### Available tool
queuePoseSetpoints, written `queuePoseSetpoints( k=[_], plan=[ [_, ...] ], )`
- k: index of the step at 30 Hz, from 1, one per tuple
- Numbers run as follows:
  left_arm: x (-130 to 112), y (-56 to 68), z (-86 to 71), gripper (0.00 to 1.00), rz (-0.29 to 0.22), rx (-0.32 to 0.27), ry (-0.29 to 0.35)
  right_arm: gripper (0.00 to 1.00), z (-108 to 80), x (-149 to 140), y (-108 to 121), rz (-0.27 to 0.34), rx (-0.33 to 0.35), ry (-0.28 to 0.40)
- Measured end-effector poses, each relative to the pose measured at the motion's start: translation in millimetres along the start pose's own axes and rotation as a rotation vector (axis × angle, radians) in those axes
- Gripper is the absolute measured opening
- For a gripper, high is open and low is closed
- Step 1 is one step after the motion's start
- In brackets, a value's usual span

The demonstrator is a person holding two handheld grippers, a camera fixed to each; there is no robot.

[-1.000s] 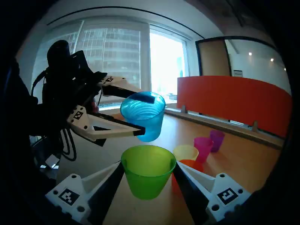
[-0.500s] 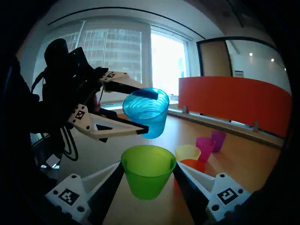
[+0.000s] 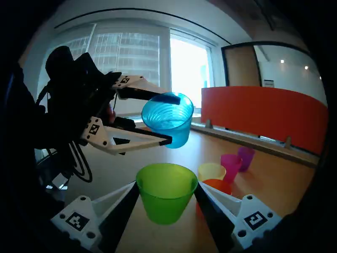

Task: Pour water

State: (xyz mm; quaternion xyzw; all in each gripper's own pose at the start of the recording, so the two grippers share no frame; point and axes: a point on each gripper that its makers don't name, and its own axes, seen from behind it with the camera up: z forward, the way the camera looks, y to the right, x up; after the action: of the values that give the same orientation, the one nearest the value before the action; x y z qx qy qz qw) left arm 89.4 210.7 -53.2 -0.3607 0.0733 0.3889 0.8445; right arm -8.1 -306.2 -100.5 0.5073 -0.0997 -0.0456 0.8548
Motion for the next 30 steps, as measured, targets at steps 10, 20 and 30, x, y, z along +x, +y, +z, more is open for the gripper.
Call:
queuePoseSetpoints(
  k=[10, 20, 30],
  plan=[
    [-1.7, 1.4, 6.0, 0.85, 0.078, 0.002, -0.009, 0.92, 1.9, 0.6, -1.1, 0.001, 0.004, 0.003],
    [-2.4, 4.2, 8.4, 0.85, 0.141, 0.005, -0.019, 0.92, 2.5, 0.4, -0.2, 0.001, 0.002, 0.003],
    [0.0, 5.2, 8.5, 0.85, 0.195, 0.004, -0.013, 0.93, 3.0, 0.2, 0.8, -0.002, -0.002, 0.003]
  ],
)
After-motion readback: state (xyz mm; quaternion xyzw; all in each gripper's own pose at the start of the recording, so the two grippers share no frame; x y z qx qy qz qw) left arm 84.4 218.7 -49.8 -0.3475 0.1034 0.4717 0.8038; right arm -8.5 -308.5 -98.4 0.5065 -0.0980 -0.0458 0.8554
